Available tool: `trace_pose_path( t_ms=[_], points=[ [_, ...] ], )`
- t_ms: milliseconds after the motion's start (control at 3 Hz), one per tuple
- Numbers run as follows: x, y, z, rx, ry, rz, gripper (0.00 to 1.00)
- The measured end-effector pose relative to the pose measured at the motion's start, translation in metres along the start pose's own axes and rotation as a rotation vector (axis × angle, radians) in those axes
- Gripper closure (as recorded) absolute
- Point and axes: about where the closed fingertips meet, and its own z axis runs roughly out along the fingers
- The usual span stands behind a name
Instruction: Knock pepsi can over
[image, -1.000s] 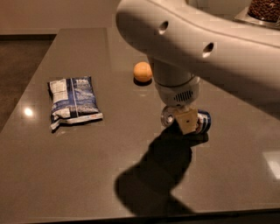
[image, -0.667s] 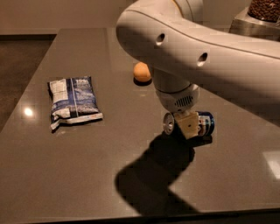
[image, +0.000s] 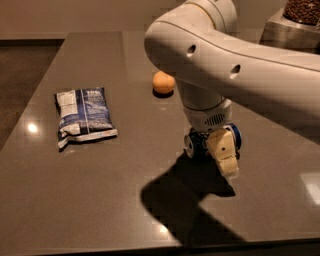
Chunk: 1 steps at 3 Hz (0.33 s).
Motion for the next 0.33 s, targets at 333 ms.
trace_pose_path(
  t_ms=[333],
  points=[
    [0.0000, 0.0000, 0.0000, 0.000, 0.000, 0.000, 0.00]
  ],
)
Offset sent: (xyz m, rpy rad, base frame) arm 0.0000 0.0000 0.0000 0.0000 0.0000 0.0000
